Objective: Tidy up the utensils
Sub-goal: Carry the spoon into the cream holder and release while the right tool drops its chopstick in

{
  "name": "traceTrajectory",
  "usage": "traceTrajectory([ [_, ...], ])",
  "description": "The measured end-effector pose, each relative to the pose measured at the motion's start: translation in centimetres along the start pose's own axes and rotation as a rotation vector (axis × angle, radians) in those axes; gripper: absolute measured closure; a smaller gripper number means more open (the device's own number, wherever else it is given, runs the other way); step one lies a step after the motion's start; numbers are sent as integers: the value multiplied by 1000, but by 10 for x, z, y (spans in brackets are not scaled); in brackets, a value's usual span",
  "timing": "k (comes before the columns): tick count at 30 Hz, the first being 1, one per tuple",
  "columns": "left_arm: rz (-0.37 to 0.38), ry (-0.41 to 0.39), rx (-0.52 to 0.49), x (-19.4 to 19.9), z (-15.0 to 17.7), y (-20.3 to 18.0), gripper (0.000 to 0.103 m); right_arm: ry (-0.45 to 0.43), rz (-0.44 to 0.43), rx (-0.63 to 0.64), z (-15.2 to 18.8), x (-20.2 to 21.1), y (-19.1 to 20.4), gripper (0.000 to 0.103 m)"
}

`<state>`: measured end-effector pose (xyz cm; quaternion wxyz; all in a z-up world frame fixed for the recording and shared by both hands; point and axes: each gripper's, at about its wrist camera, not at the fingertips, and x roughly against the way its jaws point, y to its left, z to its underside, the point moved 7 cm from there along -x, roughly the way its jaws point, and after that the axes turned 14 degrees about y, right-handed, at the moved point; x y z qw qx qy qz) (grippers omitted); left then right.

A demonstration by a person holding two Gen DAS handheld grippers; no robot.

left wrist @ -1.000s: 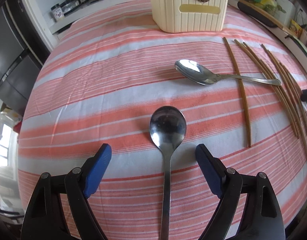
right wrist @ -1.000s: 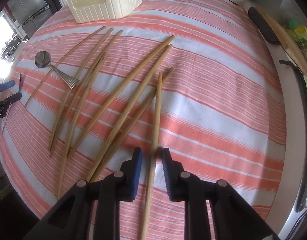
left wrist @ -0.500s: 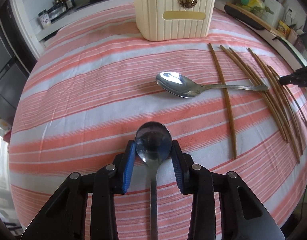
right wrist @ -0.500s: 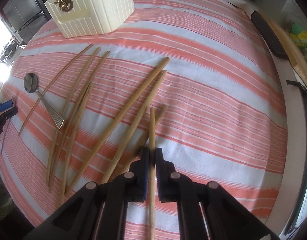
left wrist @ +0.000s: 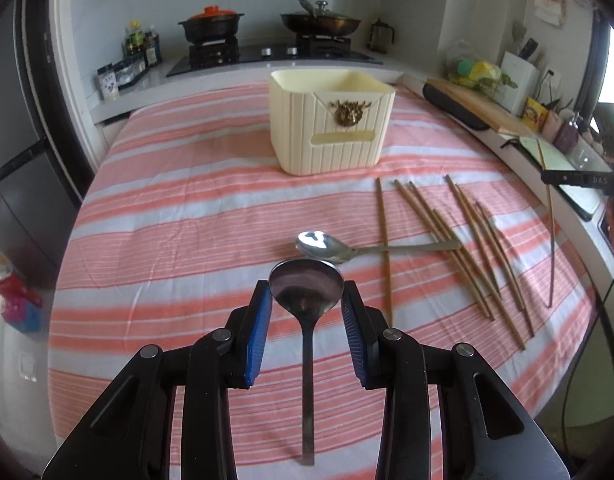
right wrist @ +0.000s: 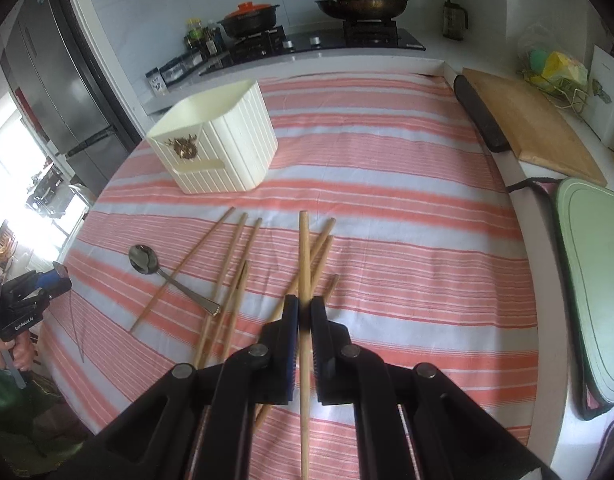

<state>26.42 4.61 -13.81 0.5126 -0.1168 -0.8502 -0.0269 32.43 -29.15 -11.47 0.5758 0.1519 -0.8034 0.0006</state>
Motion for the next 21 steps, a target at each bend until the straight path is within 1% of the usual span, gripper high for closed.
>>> traceTrajectory([
  [1,9,-18,4,9,-2,0,68,-29,-11,-2,8,15,6,97],
  [4,36,-69,12,32,-9,-1,68,-114,-23,5,15,45,13,97],
  [8,64,-127,17,57,-20,-1,68,-217,-17,13,19,73,23,97],
  [11,73,-150,19,67,-32,0,68,-280,-6,25,16,89,32,97],
  [15,88,-153,30,73,-49,5,68,-341,-29,30,5,103,43,97],
  [21,102,-160,32,86,-84,14,68,-388,-49,75,-24,114,67,97],
])
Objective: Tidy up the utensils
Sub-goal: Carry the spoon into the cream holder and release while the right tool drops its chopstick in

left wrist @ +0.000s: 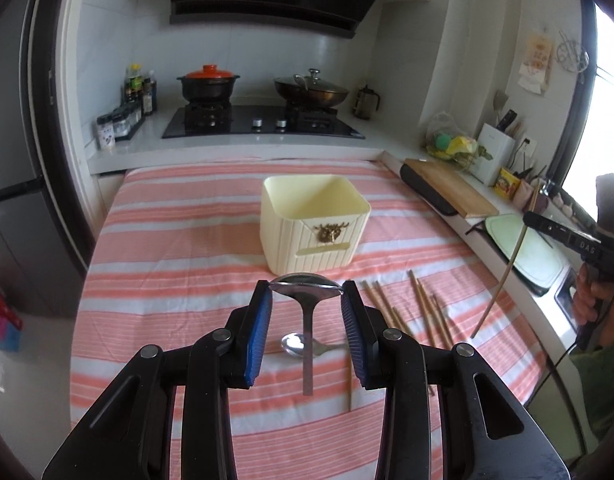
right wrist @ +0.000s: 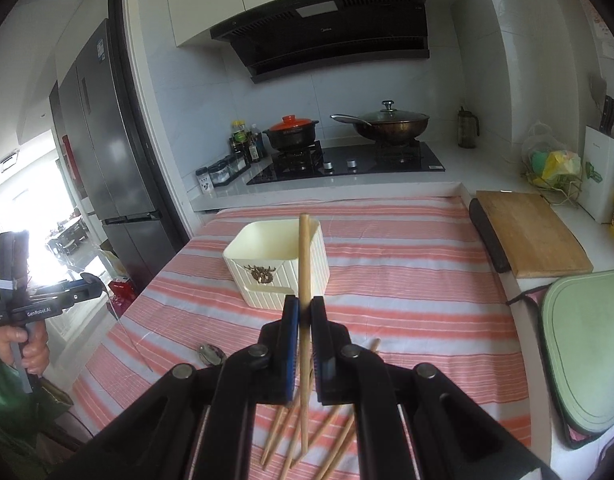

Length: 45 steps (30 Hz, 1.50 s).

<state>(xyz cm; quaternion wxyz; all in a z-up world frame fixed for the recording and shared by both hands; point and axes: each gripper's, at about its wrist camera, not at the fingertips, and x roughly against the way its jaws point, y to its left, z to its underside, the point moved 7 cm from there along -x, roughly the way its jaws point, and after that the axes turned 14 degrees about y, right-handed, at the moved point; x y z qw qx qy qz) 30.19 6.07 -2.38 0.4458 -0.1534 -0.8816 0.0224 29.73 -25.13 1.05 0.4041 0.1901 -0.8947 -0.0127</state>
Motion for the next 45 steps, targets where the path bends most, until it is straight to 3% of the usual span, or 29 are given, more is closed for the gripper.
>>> traceTrajectory([
  [5,18,-25,14,7,-53,8,68,-30,-27,9,-40,-14,13,97],
  [11,35,-101,49,5,-141,15,68,-124,-45,25,-119,-33,31,97],
  [15,39,-124,70,-22,-192,16,68,-187,-34,45,-172,-63,43,97],
  [19,27,-92,84,-72,-219,17,68,-194,10,76,-203,-122,48,97],
  [25,0,49,112,-167,-215,29,68,-19,41,75,-197,-228,33,97],
  [32,-40,161,167,-237,-202,52,68,122,38,-6,-183,-285,3,97],
  [37,-71,179,158,-253,-197,52,67,159,44,-43,-177,-299,-7,95],
  [39,-87,184,163,-255,-197,52,64,166,54,-59,-177,-300,-10,94],
  [40,-95,182,172,-255,-198,53,58,172,60,-66,-176,-300,-12,93],
  [42,-85,171,189,-247,-195,54,48,170,71,-83,-174,-293,-15,75],
  [45,-62,131,192,-215,-186,58,47,141,65,-96,-170,-263,-17,67],
])
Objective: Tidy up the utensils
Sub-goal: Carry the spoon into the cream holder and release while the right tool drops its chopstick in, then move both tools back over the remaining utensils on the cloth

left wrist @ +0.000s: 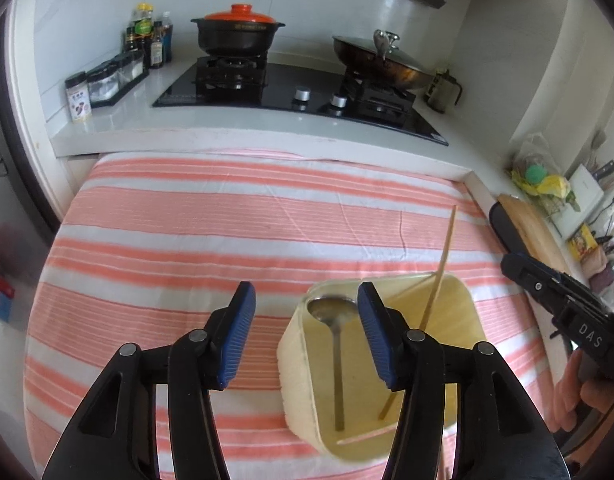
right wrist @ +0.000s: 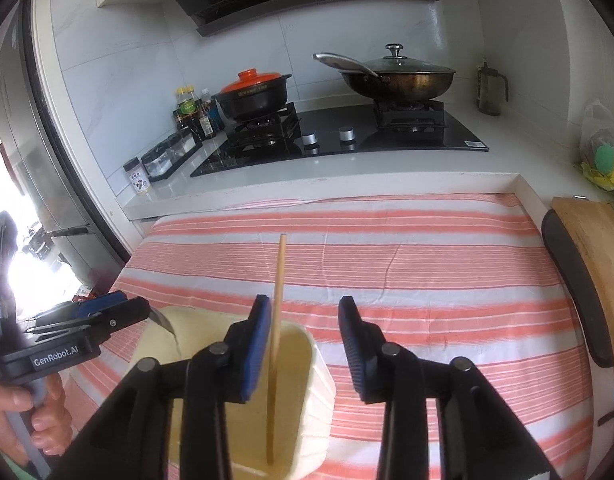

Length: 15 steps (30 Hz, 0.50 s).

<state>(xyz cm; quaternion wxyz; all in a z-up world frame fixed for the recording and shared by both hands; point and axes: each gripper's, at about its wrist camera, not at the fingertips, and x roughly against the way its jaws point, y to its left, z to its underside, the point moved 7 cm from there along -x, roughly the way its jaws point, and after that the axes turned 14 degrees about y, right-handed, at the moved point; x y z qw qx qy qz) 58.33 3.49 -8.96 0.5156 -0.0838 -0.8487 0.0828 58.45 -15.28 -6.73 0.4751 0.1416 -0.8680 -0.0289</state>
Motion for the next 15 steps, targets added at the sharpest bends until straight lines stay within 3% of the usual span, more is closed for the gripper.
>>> traceTrajectory([
  [4,-5,-89,-26,63,45,14,28,-44,1,43,31,63,-4,67],
  [8,-47,-116,-38,109,121,36,14,-54,20,99,92,128,-11,66],
  [12,-60,-80,0,122,210,60,12,-81,79,109,174,176,-24,61],
  [15,-53,-54,101,118,272,77,11,-119,157,113,240,195,-30,61],
])
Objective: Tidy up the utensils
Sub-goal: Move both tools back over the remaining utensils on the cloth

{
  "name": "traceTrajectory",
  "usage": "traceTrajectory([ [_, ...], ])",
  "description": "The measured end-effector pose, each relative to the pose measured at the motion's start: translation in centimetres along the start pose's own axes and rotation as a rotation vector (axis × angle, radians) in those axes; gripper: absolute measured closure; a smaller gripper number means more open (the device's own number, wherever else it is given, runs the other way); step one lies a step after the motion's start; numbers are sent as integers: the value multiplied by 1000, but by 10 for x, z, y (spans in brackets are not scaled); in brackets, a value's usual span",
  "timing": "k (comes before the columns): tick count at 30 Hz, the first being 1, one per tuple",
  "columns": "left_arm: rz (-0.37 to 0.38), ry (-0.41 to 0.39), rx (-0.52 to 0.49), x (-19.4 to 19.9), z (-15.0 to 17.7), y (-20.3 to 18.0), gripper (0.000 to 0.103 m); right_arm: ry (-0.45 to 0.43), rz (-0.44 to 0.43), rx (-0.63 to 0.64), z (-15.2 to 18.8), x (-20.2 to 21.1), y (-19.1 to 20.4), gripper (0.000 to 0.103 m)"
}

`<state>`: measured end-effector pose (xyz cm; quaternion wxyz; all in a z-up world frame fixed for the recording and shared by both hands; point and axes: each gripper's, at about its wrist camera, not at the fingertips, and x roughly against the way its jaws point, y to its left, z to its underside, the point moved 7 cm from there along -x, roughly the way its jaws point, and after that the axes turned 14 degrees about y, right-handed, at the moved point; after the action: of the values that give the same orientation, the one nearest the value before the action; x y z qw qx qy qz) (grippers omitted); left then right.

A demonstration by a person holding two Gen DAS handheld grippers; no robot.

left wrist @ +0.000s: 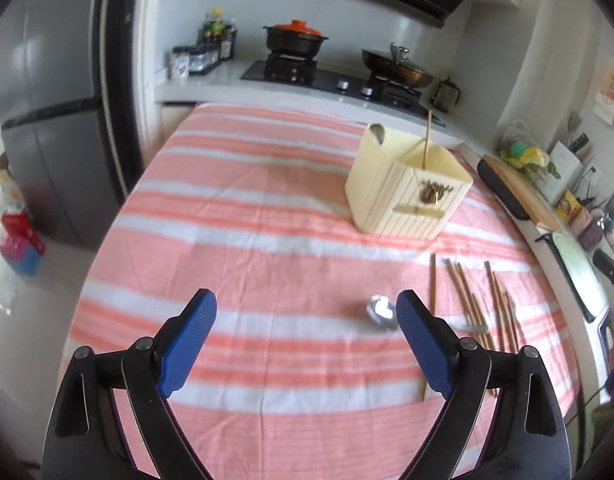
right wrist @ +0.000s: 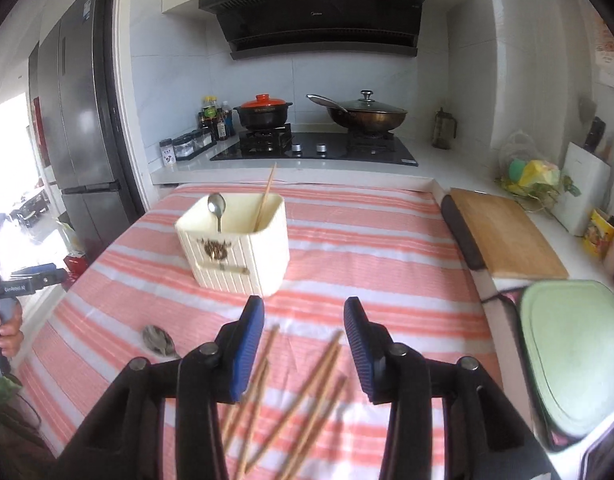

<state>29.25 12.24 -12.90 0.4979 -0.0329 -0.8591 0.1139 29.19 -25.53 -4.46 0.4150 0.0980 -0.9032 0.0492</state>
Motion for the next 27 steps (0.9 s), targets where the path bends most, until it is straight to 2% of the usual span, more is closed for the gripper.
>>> traceTrajectory([
  [2,-49,23,57,-4,34,9,11,-20,58,-29,44,9,-2,61],
  [4,-61,48,42,-8,62,4,11,-13,88,-88,87,10,-4,61],
  [7,-21,82,53,-13,91,-12,11,21,112,-155,140,3,0,61],
  [10,24,114,41,-19,107,-30,11,59,106,-141,170,-2,7,61],
  [14,27,133,-7,-26,110,-52,11,64,130,-83,182,-2,12,61],
  [16,35,135,-22,-25,112,-60,11,60,115,-80,183,-2,12,61],
  [23,79,186,-49,-35,115,-89,11,131,0,-171,191,-25,10,61],
  [25,90,203,-49,-37,111,-95,11,145,-17,-149,187,-29,15,61],
  [27,101,200,-44,-38,106,-99,11,173,-74,-58,172,-37,28,61],
])
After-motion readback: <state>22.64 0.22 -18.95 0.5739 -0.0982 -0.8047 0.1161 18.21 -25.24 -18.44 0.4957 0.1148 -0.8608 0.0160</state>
